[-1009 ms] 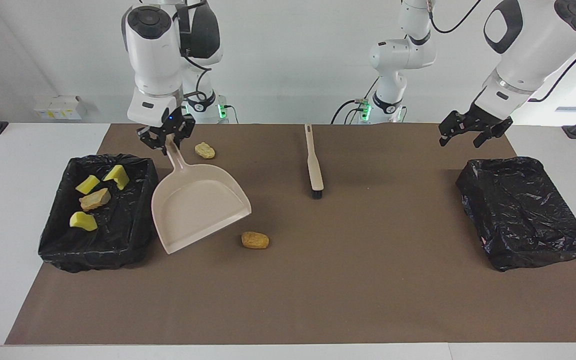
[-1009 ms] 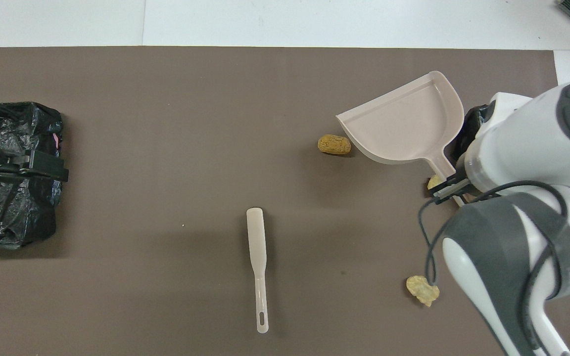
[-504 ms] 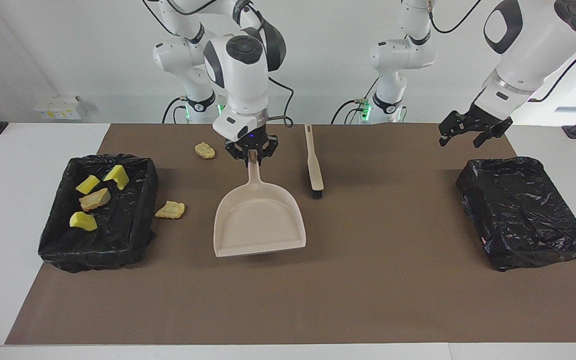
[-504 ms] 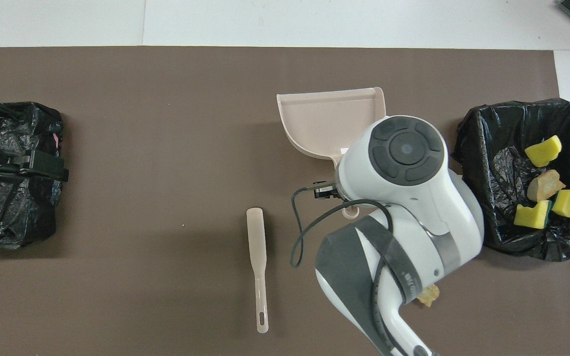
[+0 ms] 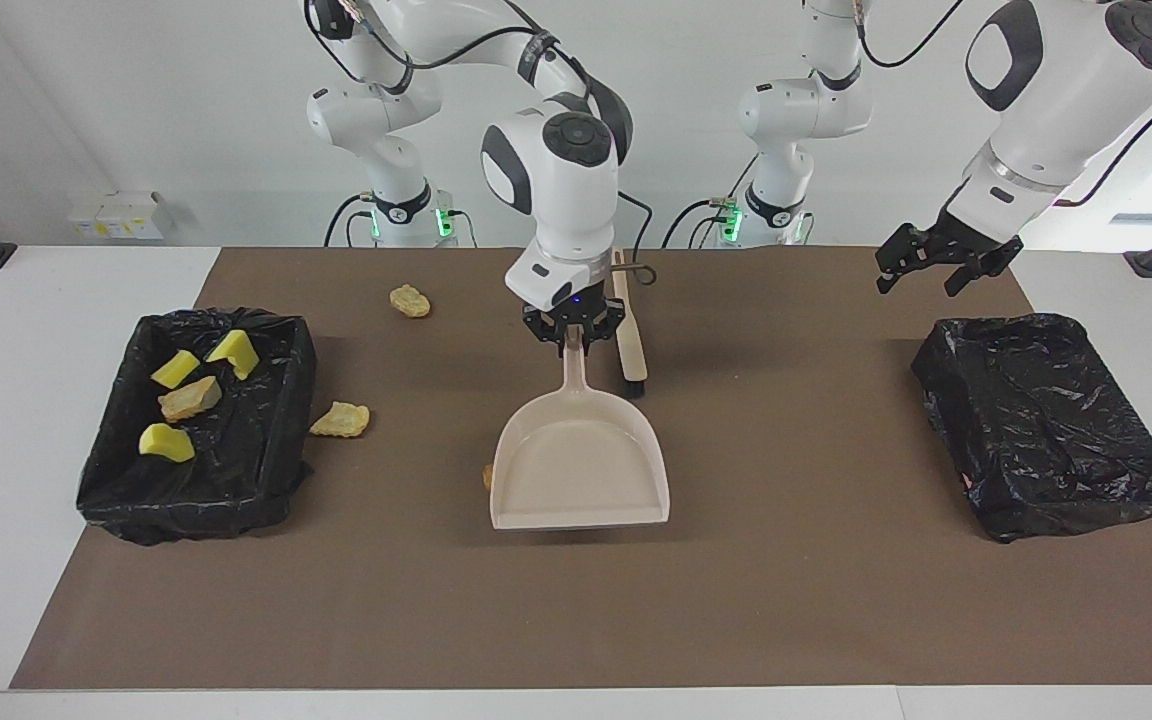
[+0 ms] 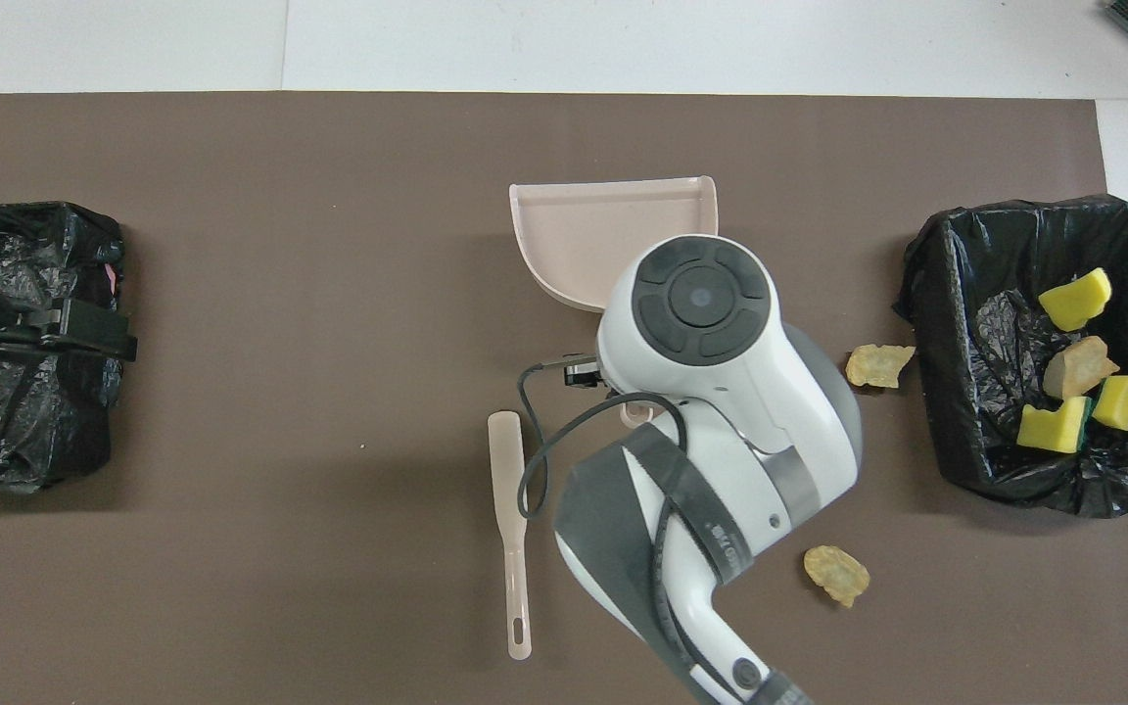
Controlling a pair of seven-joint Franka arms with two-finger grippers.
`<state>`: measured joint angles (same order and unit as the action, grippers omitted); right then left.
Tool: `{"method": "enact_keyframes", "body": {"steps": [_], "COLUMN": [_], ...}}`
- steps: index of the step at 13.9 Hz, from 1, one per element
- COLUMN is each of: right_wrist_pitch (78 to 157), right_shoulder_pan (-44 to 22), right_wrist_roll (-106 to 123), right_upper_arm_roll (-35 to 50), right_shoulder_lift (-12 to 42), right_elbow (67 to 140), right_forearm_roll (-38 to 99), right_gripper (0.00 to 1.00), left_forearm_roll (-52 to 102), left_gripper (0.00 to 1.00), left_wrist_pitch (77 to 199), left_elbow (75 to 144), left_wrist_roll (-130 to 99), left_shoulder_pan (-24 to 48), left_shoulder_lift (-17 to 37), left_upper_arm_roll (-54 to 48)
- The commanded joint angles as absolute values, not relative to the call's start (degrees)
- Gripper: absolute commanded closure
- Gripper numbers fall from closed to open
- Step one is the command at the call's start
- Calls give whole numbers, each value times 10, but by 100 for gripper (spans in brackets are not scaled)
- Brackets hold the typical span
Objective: Sweep and dump trash in bin
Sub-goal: 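Bring the empty dustpan back to the table center with the right gripper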
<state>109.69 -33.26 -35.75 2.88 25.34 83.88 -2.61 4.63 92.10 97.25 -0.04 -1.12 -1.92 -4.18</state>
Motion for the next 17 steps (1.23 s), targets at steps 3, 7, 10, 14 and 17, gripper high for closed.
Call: {"method": "enact_keyframes", "body": {"steps": [3, 7, 10, 14, 17], "right_wrist_pitch": [1140, 1180, 1181, 1173, 1165], "right_shoulder_pan": [-352, -352, -352, -345, -329], "right_wrist_roll": [-407, -409, -410, -403, -398], "right_upper_arm_roll": [23, 25, 28, 29, 28], "right_shoulder_lift": [364, 387, 374, 336, 276], "right_elbow": [738, 742, 744, 762, 810], "right_forearm_roll": [-48, -56, -54, -42, -42], "right_gripper": [100, 100, 0, 0, 0], "left_forearm_roll": [40, 40, 40, 42, 57], "left_gripper": [0, 0, 0, 0, 0], "left_wrist_pitch": [930, 930, 934, 989, 1082], "left_elbow": [997, 997, 997, 985, 975], "left_wrist_roll": [-1, 1, 2, -4, -28], "left_shoulder_pan": [-18, -18, -18, -10, 3], "left_shoulder_lift": [-38, -38, -38, -25, 3], "left_upper_arm_roll": [-47, -47, -47, -47, -54]}}
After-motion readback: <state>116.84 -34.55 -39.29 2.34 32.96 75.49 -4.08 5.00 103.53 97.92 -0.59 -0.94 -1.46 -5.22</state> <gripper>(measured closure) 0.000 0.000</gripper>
